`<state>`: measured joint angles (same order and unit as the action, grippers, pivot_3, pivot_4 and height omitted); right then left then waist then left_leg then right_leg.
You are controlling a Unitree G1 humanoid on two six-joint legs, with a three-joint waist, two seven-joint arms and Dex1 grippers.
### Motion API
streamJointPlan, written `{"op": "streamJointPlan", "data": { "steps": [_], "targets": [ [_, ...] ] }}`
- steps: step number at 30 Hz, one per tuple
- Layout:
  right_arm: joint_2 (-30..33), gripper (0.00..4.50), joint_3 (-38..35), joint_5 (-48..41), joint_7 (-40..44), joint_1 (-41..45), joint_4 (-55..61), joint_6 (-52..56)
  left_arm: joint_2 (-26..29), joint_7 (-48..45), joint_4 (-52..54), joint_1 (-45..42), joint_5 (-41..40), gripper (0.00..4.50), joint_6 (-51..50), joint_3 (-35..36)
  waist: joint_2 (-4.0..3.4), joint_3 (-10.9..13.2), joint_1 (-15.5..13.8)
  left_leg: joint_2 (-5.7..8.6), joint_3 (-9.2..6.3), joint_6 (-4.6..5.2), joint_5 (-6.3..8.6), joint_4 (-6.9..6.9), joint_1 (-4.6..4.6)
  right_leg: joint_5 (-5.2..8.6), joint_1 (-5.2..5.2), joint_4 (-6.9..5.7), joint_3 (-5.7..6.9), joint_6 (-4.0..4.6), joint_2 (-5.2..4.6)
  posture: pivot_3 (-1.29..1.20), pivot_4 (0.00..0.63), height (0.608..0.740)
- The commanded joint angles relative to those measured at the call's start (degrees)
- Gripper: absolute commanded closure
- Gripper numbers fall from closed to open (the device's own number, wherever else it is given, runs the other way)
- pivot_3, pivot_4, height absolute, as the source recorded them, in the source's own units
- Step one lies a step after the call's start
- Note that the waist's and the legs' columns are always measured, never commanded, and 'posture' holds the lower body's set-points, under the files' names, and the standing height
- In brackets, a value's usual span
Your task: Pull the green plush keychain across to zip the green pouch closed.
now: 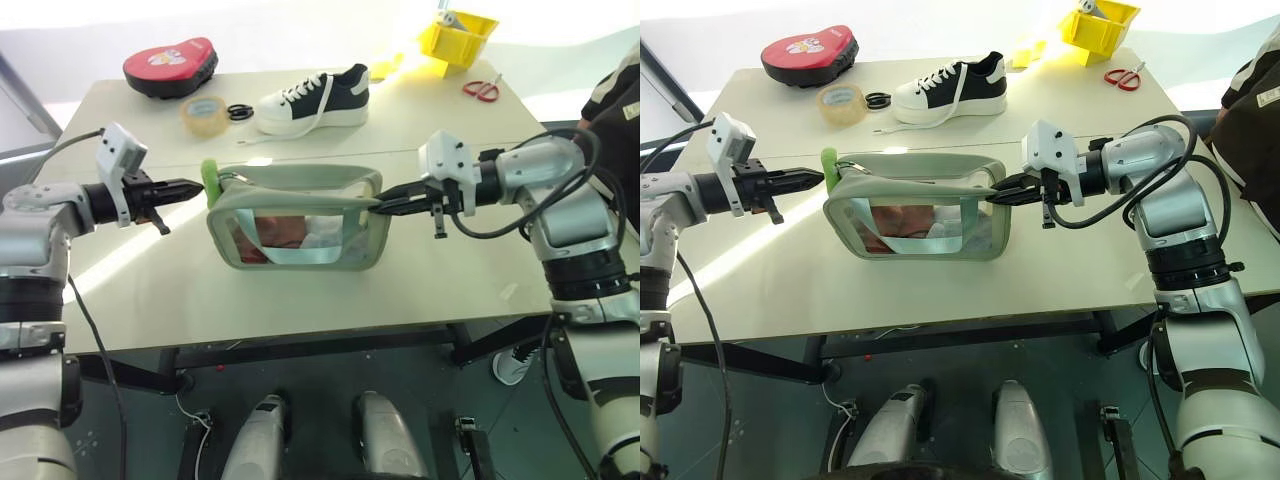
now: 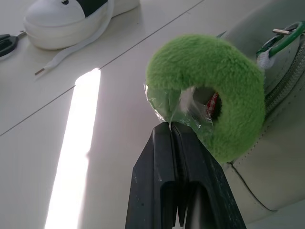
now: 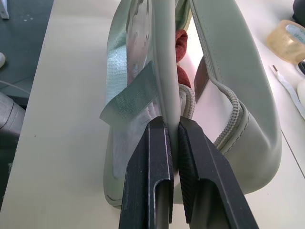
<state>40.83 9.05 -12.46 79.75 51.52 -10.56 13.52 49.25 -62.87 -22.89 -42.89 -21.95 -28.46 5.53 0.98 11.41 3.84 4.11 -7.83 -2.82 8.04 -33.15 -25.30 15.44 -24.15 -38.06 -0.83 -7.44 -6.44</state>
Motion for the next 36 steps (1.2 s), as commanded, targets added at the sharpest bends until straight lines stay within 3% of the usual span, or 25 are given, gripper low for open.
{"op": "streamJointPlan", "data": {
  "steps": [1, 7, 16, 19, 25, 26, 36],
  "targets": [
    [-0.11, 4.5, -0.43, 0.02, -0.17, 1.68, 0.06, -0.66, 1.06, -0.34, -0.26, -2.31, -0.21, 3.22, 1.07, 2.23, 0.0, 0.0, 0.01, 0.0, 0.0, 0.0, 0.0, 0.0, 0.0, 0.0, 0.0, 0.0, 0.0, 0.0, 0.0, 0.0, 0.15, 0.74],
    [-0.06, 4.5, -0.31, 0.17, -0.15, 1.76, 0.31, -0.55, -0.26, 1.31, -3.3, -4.48, 1.39, 0.31, 1.65, 1.43, 0.0, 0.0, 0.01, 0.01, 0.0, 0.0, 0.0, -0.01, 0.0, 0.0, 0.01, -0.01, 0.0, 0.0, 0.0, 0.0, 0.15, 0.74],
    [0.16, 4.5, -0.51, 0.16, -0.34, 1.84, 0.9, -0.08, -2.41, -0.1, -4.77, -4.82, 3.39, 0.31, 3.59, -0.48, 0.0, 0.0, 0.02, 0.01, 0.0, 0.0, 0.0, -0.02, 0.0, 0.0, 0.01, -0.01, 0.0, -0.01, 0.0, 0.0, 0.15, 0.74],
    [0.3, 4.5, -0.61, 0.07, -0.39, 1.77, 1.17, 0.15, -2.48, -0.94, -5.09, -5.23, 3.19, 1.15, 3.6, -0.2, 0.0, 0.0, 0.01, 0.01, 0.0, 0.0, 0.0, -0.03, 0.0, 0.0, 0.02, -0.01, 0.0, -0.01, 0.0, 0.0, 0.15, 0.74],
    [0.44, 4.5, -0.73, 0.07, -0.61, 1.58, 1.25, 0.23, -2.65, -1.88, -5.38, -5.89, 2.34, 4.21, 2.93, 0.94, 0.0, 0.0, 0.03, 0.01, 0.0, 0.0, 0.0, -0.03, 0.0, 0.0, 0.02, -0.01, 0.0, -0.01, 0.0, 0.0, 0.15, 0.74],
    [0.44, 4.5, -0.72, 0.11, -0.63, 1.63, 1.18, 0.19, -2.66, -1.81, -5.35, -5.92, 2.44, 4.44, 3.16, 0.94, 0.0, 0.0, 0.03, 0.01, 0.0, 0.0, 0.0, -0.03, 0.0, 0.0, 0.02, -0.01, 0.0, -0.01, 0.0, 0.0, 0.15, 0.74],
    [0.16, 4.5, -0.54, 0.54, -0.82, 2.03, 0.13, -0.75, -0.71, 0.26, -2.95, -10.47, 2.47, 4.44, 5.58, 2.82, 0.01, 0.0, 0.04, 0.01, -0.01, 0.0, 0.0, -0.04, -0.01, 0.0, 0.02, -0.01, 0.01, -0.01, 0.0, 0.0, 0.15, 0.74]
  ]
}}
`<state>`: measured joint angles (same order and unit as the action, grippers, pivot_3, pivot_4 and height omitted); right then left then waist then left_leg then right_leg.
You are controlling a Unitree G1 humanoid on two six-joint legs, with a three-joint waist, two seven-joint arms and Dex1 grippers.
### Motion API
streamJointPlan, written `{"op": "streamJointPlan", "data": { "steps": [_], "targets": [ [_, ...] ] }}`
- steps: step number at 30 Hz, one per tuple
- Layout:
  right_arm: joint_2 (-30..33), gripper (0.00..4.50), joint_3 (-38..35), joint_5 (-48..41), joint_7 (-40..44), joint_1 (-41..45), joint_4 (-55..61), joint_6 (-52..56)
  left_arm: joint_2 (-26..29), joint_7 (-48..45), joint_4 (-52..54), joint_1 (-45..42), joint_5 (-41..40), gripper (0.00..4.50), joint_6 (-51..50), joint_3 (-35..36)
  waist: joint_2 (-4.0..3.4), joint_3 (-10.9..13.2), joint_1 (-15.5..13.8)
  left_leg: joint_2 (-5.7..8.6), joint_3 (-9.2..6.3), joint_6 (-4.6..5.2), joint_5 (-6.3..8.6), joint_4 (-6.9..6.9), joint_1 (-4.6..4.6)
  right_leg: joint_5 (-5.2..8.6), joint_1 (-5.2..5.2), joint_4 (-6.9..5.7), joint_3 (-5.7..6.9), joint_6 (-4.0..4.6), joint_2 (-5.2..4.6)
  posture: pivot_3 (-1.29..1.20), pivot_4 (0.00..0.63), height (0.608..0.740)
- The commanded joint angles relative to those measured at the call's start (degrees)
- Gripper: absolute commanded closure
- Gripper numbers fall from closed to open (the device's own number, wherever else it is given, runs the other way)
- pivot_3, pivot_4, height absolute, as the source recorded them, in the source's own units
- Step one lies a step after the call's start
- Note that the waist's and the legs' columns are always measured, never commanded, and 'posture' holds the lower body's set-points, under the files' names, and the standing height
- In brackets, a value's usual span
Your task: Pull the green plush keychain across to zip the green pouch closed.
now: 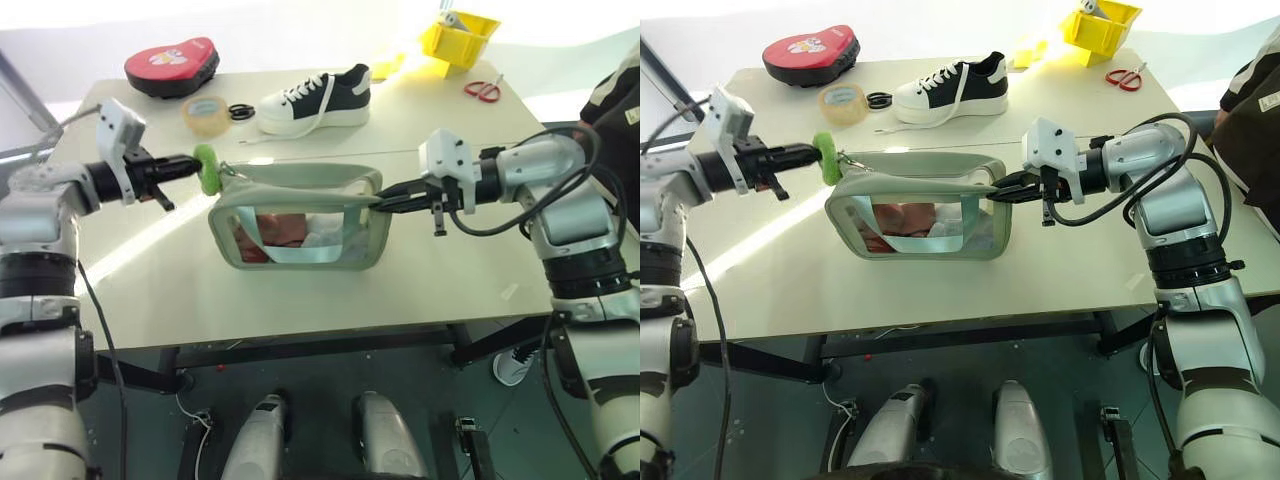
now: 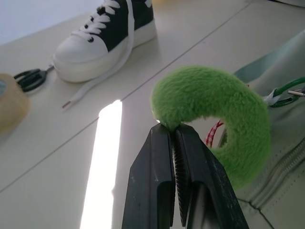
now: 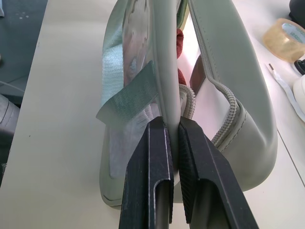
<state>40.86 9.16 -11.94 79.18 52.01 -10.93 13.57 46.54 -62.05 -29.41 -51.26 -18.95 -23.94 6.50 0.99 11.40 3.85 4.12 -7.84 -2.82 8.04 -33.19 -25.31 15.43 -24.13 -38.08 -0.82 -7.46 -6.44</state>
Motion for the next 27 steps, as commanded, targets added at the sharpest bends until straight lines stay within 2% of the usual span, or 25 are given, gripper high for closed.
{"op": "streamJointPlan", "data": {
  "steps": [1, 6, 11, 20, 21, 22, 27],
  "targets": [
    [0.08, 4.5, -0.63, 0.02, -0.28, 1.55, 0.47, -0.86, 2.27, -1.24, 5.22, -2.52, -0.65, 4.44, 0.97, 1.36, 0.0, 0.0, 0.07, 0.0, 0.0, 0.0, 0.0, 0.0, 0.0, 0.0, 0.0, 0.0, 0.0, 0.0, 0.0, 0.0, 0.15, 0.74],
    [-0.16, 4.5, -0.57, 0.03, -0.43, 1.51, 0.31, -1.15, 1.87, -3.31, 12.9, -4.35, 0.28, 4.44, 1.32, -1.85, 0.0, 0.0, 0.02, 0.0, 0.0, 0.0, 0.0, 0.0, 0.0, 0.0, 0.01, 0.0, 0.0, 0.0, 0.0, 0.0, 0.15, 0.74],
    [-0.38, 4.5, -0.55, -0.12, -0.7, 1.12, 0.94, -1.02, -1.31, -2.47, 17.93, -6.9, 2.63, 4.44, 3.82, -6.02, 0.0, 0.0, -0.01, 0.0, 0.0, 0.0, 0.0, -0.01, 0.0, 0.0, 0.02, 0.0, 0.0, 0.0, 0.0, 0.0, 0.15, 0.74],
    [-0.08, 4.5, -0.87, -0.22, -1.16, 0.4, 1.7, -0.61, -1.87, -6.4, 20.21, -4.55, 8.33, 4.44, 11.34, -12.96, 0.0, 0.0, 0.08, 0.0, 0.02, 0.0, 0.0, -0.02, 0.01, 0.0, 0.02, 0.0, -0.02, 0.0, 0.02, 0.0, 0.15, 0.74],
    [-0.09, 4.5, -0.86, -0.22, -1.22, 0.37, 1.79, -0.52, -1.9, -6.86, 19.98, -4.63, 8.23, 3.83, 11.69, -12.91, 0.0, 0.0, 0.08, 0.0, 0.02, 0.0, 0.0, -0.02, 0.01, 0.0, 0.03, 0.0, -0.02, 0.0, 0.02, 0.0, 0.15, 0.74],
    [-0.11, 4.5, -0.85, -0.22, -1.28, 0.36, 1.84, -0.45, -2.04, -6.96, 19.49, -5.05, 7.94, 3.59, 11.54, -12.57, 0.0, 0.0, 0.09, -0.01, 0.02, 0.0, 0.0, -0.02, 0.01, 0.0, 0.03, -0.01, -0.02, 0.0, 0.02, 0.0, 0.15, 0.74],
    [-0.3, 4.5, -0.78, -0.24, -1.48, 0.21, 1.9, -0.41, -0.76, -6.03, 15.79, -7.79, 9.6, 1.05, 13.31, -11.65, 0.0, 0.0, 0.11, -0.01, 0.01, 0.01, 0.0, -0.02, 0.01, 0.0, 0.03, -0.01, -0.02, 0.0, 0.02, 0.0, 0.15, 0.74]
  ]
}}
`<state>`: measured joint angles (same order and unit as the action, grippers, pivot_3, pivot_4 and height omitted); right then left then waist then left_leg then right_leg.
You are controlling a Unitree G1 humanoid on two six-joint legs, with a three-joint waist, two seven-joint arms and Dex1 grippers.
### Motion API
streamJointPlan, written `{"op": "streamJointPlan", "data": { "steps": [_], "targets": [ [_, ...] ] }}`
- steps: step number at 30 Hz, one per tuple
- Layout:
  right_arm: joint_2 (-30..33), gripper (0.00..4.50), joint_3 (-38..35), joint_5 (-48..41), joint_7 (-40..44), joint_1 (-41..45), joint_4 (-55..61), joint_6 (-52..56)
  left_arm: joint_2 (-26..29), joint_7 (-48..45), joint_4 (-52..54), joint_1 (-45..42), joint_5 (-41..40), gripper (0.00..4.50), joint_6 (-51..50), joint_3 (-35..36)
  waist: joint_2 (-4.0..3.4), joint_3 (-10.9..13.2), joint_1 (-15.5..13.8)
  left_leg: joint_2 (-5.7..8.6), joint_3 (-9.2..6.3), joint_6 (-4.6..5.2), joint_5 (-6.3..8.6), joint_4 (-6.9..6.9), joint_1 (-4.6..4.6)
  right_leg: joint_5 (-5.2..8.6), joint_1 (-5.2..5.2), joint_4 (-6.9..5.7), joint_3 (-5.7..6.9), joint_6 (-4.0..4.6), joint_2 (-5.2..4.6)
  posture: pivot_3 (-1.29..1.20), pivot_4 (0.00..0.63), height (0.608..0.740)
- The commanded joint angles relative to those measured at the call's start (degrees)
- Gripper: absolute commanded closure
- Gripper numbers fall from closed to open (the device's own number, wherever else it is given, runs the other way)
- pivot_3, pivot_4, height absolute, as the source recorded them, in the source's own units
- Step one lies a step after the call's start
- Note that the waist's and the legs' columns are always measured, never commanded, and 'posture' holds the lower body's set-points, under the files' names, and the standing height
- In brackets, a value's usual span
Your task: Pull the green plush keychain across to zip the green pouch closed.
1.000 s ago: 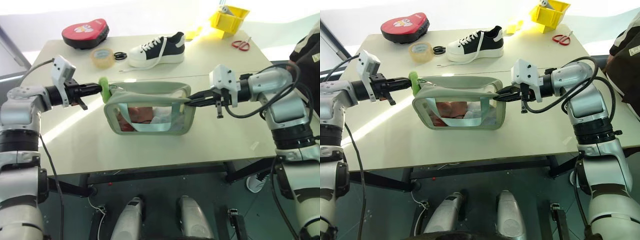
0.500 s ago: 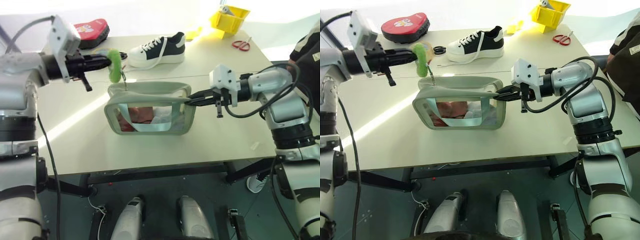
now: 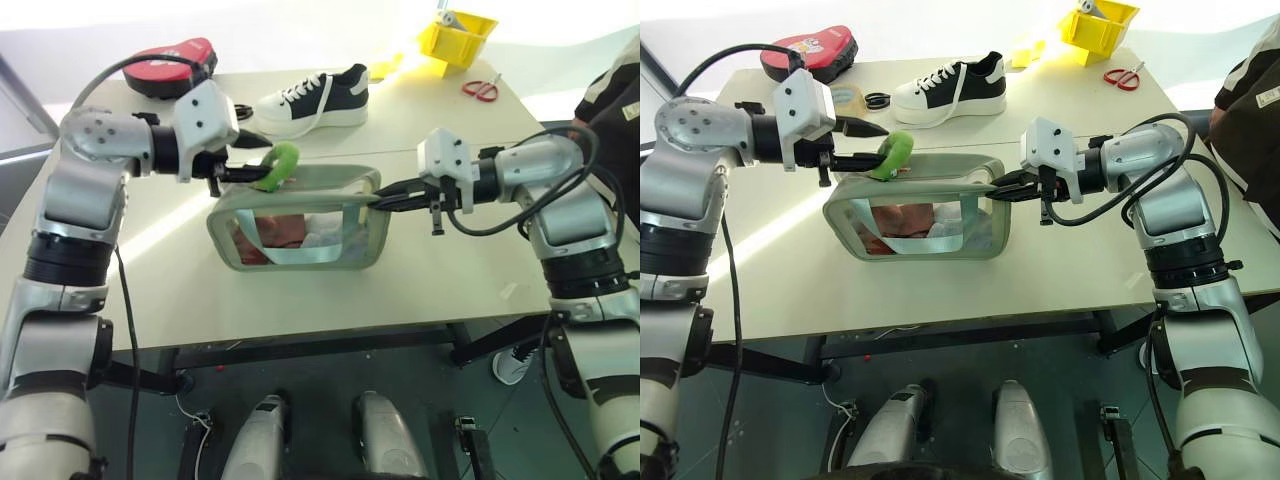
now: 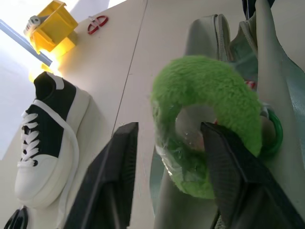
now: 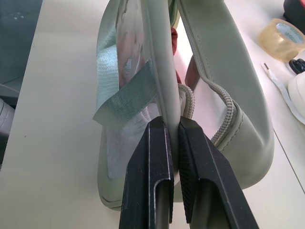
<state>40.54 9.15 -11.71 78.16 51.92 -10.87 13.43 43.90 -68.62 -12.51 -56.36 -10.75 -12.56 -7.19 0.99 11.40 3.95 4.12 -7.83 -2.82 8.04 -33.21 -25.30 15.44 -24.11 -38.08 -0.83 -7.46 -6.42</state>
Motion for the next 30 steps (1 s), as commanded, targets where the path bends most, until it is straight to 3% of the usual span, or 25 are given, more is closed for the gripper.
{"op": "streamJointPlan", "data": {
  "steps": [1, 2, 6, 9, 16, 21, 26, 29, 30],
  "targets": [
    [-0.04, 4.5, -0.72, -0.45, -0.48, 0.27, 1.82, -0.32, 2.55, 0.44, -1.83, -3.09, 1.73, 0.48, 2.12, 2.22, 0.0, 0.0, 0.05, 0.0, 0.0, 0.0, 0.0, 0.0, 0.0, 0.0, 0.0, 0.0, 0.0, 0.0, 0.0, 0.0, 0.15, 0.74],
    [-0.08, 4.5, -0.69, -0.46, -0.45, 0.25, 1.82, -0.35, 3.53, -0.19, -2.33, -3.32, 1.8, 0.06, 2.07, 2.41, 0.0, 0.0, 0.07, 0.0, 0.01, 0.0, 0.0, 0.0, 0.0, 0.0, 0.0, 0.0, 0.0, 0.0, 0.0, 0.0, 0.15, 0.74],
    [-0.26, 4.5, -0.65, -0.41, -0.37, 0.45, 1.46, -0.57, 7.15, -0.86, -3.69, -3.49, 1.48, 0.06, 1.22, 3.98, 0.0, 0.0, 0.05, 0.0, 0.01, 0.0, 0.0, 0.0, 0.0, 0.0, -0.01, 0.0, 0.0, 0.0, 0.0, 0.0, 0.15, 0.74],
    [-0.22, 4.5, -0.66, -0.42, -0.25, 0.5, 1.39, -0.66, 10.1, -2.61, 0.49, -0.54, -3.0, 0.06, -5.78, 7.19, 0.0, 0.0, 0.11, 0.0, 0.0, 0.01, 0.0, 0.0, 0.0, 0.01, 0.0, 0.0, 0.0, -0.01, 0.0, 0.0, 0.15, 0.74],
    [0.22, 4.5, -0.9, -0.45, 0.01, 0.37, 1.36, -0.65, 16.99, -2.83, 17.75, 15.74, -12.41, 0.06, -21.76, 16.15, -0.01, 0.0, 0.05, -0.04, -0.02, 0.01, 0.01, 0.02, 0.01, 0.01, -0.01, -0.01, -0.01, -0.01, 0.01, 0.0, 0.15, 0.74],
    [0.14, 4.5, -0.69, -0.37, 0.37, 0.87, 0.75, -0.63, 17.25, -0.2, 23.94, 25.21, -12.78, 0.06, -22.8, 17.17, -0.01, 0.0, -0.03, -0.05, -0.02, 0.01, 0.01, 0.02, 0.01, 0.01, 0.01, 0.0, -0.01, 0.0, 0.01, 0.0, 0.15, 0.74],
    [-0.24, 4.5, -0.39, -0.13, 0.55, 1.38, 0.02, -0.87, 14.76, 2.27, 25.02, 27.13, -11.82, 0.06, -21.13, 14.21, -0.01, 0.0, -0.1, -0.04, -0.02, 0.01, 0.01, 0.02, 0.02, 0.02, 0.03, 0.02, -0.01, 0.01, 0.01, 0.0, 0.15, 0.74],
    [-0.27, 4.5, -0.43, -0.25, 0.62, 1.25, 0.38, -0.65, 13.29, 3.85, 22.62, 25.95, -10.63, 0.87, -19.6, 13.02, -0.01, 0.0, -0.08, -0.04, -0.02, 0.01, 0.01, 0.03, 0.02, 0.01, 0.03, 0.02, -0.01, 0.01, 0.01, 0.0, 0.15, 0.74],
    [-0.3, 4.5, -0.42, -0.24, 0.61, 1.31, 0.35, -0.61, 13.04, 4.04, 21.99, 25.49, -10.65, 1.41, -19.49, 12.82, -0.01, 0.0, -0.05, -0.04, -0.02, 0.01, 0.01, 0.03, 0.03, 0.01, 0.03, 0.01, -0.01, 0.01, 0.01, 0.0, 0.15, 0.74]
  ]
}}
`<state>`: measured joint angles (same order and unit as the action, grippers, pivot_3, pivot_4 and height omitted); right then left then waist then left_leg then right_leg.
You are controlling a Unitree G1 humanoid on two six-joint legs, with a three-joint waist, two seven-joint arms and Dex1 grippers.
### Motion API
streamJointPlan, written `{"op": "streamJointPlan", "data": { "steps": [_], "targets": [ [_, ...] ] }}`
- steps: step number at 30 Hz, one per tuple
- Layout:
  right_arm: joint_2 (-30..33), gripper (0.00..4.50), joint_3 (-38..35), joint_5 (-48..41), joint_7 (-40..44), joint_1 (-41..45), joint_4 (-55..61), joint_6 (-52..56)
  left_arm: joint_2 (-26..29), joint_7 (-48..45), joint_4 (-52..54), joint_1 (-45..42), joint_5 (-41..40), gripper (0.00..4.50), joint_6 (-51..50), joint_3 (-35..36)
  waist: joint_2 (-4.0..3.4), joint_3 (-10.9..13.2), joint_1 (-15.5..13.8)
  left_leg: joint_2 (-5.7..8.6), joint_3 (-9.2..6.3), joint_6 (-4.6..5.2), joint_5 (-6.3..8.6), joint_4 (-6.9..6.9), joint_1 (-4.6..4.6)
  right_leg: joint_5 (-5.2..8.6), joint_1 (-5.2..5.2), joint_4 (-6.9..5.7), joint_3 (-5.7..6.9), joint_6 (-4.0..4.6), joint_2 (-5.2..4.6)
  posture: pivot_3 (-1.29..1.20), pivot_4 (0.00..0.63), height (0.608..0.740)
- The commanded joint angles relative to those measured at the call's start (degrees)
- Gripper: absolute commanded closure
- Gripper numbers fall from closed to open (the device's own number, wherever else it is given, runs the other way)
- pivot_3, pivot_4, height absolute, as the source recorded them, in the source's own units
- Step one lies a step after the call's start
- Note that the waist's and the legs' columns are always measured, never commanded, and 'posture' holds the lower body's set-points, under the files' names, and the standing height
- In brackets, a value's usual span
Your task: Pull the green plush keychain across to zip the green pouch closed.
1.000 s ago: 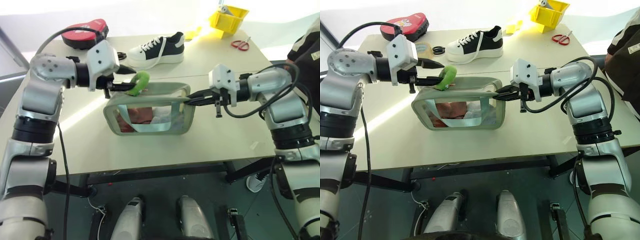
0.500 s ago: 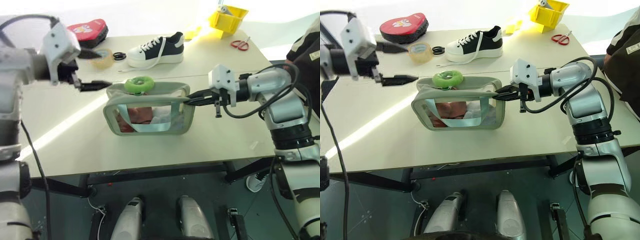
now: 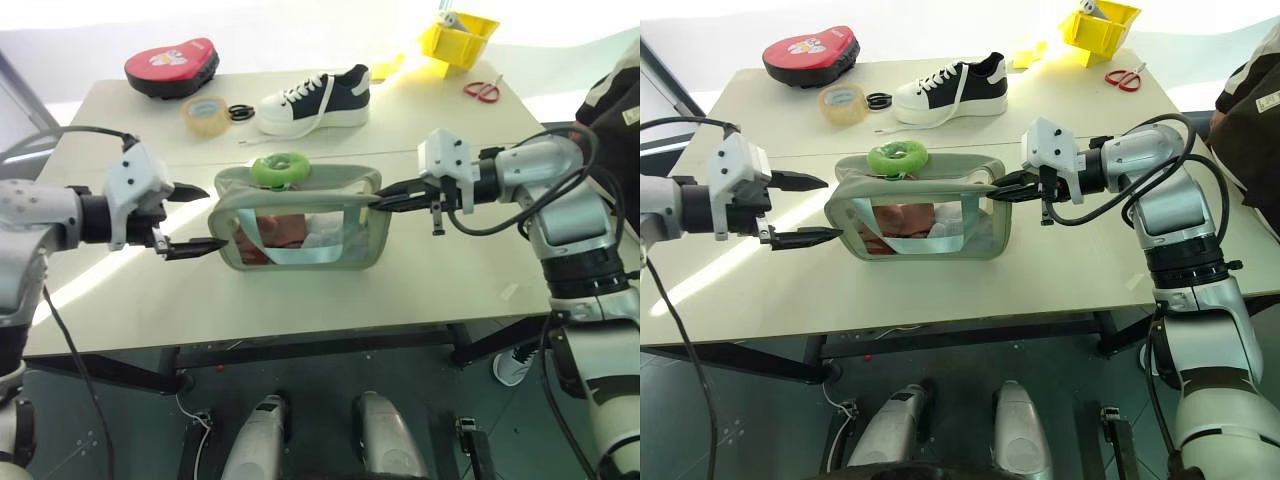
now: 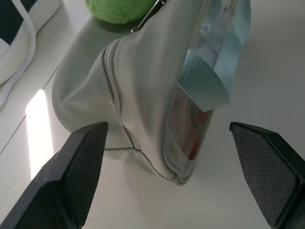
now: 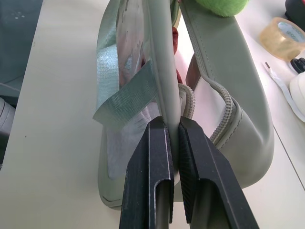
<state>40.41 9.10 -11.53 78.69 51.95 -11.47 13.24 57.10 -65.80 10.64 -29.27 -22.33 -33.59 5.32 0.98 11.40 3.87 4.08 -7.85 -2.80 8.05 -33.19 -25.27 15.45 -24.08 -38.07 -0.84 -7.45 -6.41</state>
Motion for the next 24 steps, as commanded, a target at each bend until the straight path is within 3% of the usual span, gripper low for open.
{"op": "streamJointPlan", "data": {
  "steps": [1, 3, 6, 11, 14, 20, 21, 24],
  "targets": [
    [-0.17, 4.5, -0.38, -0.39, 0.06, 1.29, 0.97, -0.39, -0.24, 1.2, -1.55, -1.92, 0.9, 1.92, 1.59, 0.14, 0.0, 0.0, 0.04, 0.0, 0.0, 0.0, 0.0, 0.0, 0.0, 0.0, 0.0, 0.0, 0.0, 0.0, 0.0, 0.0, 0.15, 0.74],
    [-0.08, 4.5, -0.48, -0.4, -0.04, 1.15, 1.15, -0.27, 0.0, 0.79, -2.16, -2.32, 1.16, 3.08, 2.0, -0.38, 0.0, 0.0, 0.04, 0.0, 0.0, 0.0, 0.0, 0.0, 0.0, 0.0, -0.01, 0.0, 0.0, 0.0, 0.0, 0.0, 0.15, 0.74],
    [0.01, 4.5, -0.62, -0.39, -0.37, 0.88, 1.56, -0.06, 0.3, 0.4, -3.16, -2.83, 1.46, 4.46, 2.7, -0.75, 0.0, 0.0, -0.01, 0.0, 0.0, 0.0, 0.0, 0.0, 0.0, 0.0, 0.0, 0.0, 0.0, 0.0, 0.0, 0.0, 0.15, 0.74],
    [-0.01, 4.5, -0.73, -0.72, -0.72, 0.93, 1.8, 1.23, 0.37, 0.27, -4.21, -3.62, 2.04, 4.46, 3.32, -1.28, 0.0, 0.0, 0.01, 0.0, 0.0, 0.0, 0.0, 0.0, 0.0, 0.0, 0.0, 0.0, 0.0, 0.0, 0.0, 0.0, 0.15, 0.74],
    [0.2, 3.38, -0.68, -1.31, -0.17, 1.37, 2.06, 3.1, 0.28, 0.41, -4.82, -4.13, 2.4, 4.5, 3.51, -1.38, 0.0, 0.0, -0.02, 0.0, 0.0, 0.0, 0.0, 0.0, 0.0, 0.0, 0.0, 0.0, 0.0, 0.0, 0.0, 0.0, 0.15, 0.74],
    [0.02, 0.26, -1.71, -3.74, 2.19, 6.83, -0.2, 8.81, 0.35, 0.0, -5.15, -3.88, 3.04, 4.5, 4.34, -1.77, -0.01, 0.01, 0.11, 0.0, 0.0, 0.0, 0.0, 0.0, -0.01, 0.0, -0.01, -0.01, 0.0, 0.0, 0.0, 0.0, 0.15, 0.74],
    [-0.86, 0.02, -2.34, -5.1, 2.18, 8.64, -1.25, 11.15, 0.27, -0.03, -5.02, -3.77, 3.08, 4.5, 4.37, -1.88, -0.01, 0.01, 0.14, 0.0, 0.0, 0.0, 0.0, 0.01, -0.01, 0.0, -0.02, 0.0, 0.0, 0.0, 0.0, 0.0, 0.15, 0.74],
    [-6.57, 0.02, -5.23, -8.93, -2.73, 15.65, -6.07, 17.45, 0.04, 0.07, -4.99, -3.7, 3.44, 4.5, 4.72, -2.18, -0.01, 0.01, 0.26, -0.01, 0.0, 0.0, 0.0, 0.03, 0.0, 0.0, -0.03, -0.01, 0.0, 0.0, 0.0, 0.0, 0.15, 0.74]
  ]
}}
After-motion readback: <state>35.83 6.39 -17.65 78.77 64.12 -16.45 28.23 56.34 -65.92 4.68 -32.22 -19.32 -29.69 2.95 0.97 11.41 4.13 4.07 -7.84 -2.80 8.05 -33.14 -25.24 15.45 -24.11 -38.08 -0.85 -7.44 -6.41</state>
